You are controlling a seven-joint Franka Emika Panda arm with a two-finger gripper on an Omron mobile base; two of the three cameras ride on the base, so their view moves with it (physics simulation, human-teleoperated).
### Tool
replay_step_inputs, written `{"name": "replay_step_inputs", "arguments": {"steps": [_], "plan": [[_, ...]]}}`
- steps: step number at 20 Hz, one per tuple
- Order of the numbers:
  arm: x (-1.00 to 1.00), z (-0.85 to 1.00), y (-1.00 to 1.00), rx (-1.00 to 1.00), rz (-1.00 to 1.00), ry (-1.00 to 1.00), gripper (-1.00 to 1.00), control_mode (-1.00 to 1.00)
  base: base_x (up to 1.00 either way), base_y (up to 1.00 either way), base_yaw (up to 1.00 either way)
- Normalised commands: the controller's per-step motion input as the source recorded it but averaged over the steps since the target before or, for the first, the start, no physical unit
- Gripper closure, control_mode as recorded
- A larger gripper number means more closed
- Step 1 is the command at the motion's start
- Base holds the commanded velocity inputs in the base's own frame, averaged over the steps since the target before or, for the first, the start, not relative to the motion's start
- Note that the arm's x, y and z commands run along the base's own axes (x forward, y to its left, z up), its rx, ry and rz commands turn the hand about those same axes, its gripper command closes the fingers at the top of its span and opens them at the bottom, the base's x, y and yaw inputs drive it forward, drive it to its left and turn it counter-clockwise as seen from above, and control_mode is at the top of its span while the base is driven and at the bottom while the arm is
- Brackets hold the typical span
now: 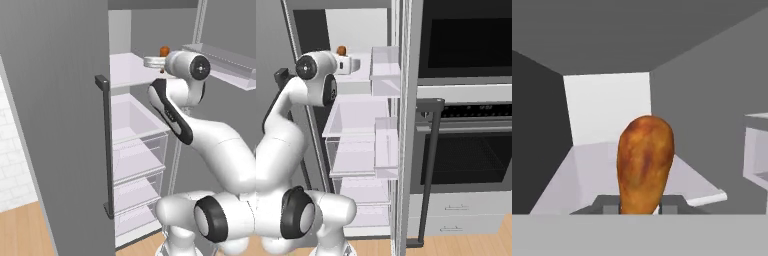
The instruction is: Place one lime and one chicken drumstick in each tupperware on the nearby counter, to pack two identical lunches.
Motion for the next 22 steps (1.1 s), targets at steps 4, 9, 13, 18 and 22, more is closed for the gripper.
{"name": "replay_step_inputs", "arguments": {"steps": [4, 9, 13, 18, 22], "plan": [[-1.00, -0.14, 0.27, -0.16, 0.00, 0.50, 1.00, -1.00, 0.00, 0.00, 0.00], [-1.00, -0.95, 0.20, -0.30, 0.03, 0.65, 1.00, -1.00, 0.00, 0.00, 0.00], [-0.61, -0.75, -0.07, -0.04, 0.01, 0.09, 1.00, -1.00, 0.00, 0.00, 0.00], [-0.57, -0.28, -0.02, 0.00, 0.02, 0.06, 1.00, 1.00, -0.20, -0.03, 0.00], [0.00, 0.00, 0.00, 0.00, 0.00, 0.00, 1.00, 1.00, -1.00, -0.15, 0.01]]}}
